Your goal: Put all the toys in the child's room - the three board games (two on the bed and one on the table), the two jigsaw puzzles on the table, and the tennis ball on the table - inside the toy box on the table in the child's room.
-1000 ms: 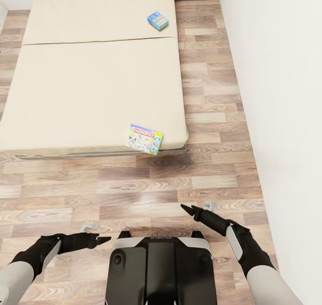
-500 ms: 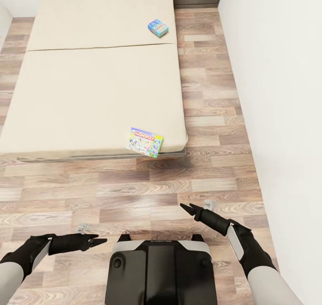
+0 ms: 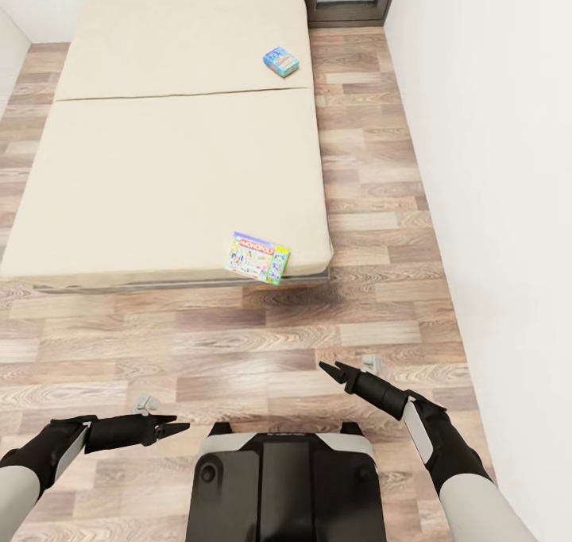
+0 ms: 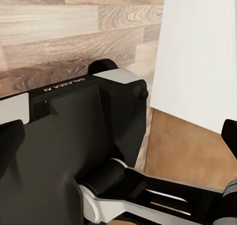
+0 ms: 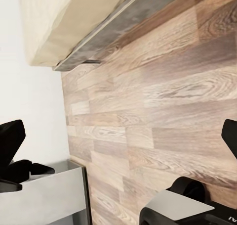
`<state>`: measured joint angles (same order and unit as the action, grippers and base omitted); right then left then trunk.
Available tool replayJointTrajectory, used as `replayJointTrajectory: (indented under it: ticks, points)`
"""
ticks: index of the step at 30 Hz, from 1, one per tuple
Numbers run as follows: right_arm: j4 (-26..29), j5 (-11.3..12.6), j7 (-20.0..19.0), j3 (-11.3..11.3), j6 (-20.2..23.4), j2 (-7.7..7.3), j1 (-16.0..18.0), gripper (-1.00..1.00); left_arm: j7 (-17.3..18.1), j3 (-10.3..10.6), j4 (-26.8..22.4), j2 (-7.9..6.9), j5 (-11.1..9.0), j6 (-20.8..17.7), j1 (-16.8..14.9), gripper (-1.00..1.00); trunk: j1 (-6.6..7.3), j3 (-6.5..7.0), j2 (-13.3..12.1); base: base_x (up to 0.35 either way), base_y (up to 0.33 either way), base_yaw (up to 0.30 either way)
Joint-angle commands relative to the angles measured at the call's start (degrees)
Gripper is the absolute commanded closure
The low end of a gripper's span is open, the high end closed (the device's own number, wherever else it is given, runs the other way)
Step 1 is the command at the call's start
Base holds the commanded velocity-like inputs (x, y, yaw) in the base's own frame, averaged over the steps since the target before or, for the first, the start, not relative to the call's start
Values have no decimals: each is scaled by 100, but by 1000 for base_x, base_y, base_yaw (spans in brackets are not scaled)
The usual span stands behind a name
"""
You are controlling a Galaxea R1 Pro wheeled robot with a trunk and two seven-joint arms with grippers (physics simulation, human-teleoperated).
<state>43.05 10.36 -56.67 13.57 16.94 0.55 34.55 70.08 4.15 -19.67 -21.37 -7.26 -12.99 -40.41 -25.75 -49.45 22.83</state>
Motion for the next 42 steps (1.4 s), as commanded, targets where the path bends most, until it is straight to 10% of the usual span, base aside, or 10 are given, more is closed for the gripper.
replayJointTrajectory:
  ticks: [1,42]
  points:
    - [1,18,-24,23,55,6,2,-100,15,42,-2,-9,-59,-59,-2,-100,-4,4,8,0,0,0]
    - [2,19,-55,31,64,-5,-25,-100,33,24,-2,25,-64,-55,-2,-100,-4,393,8,0,0,0]
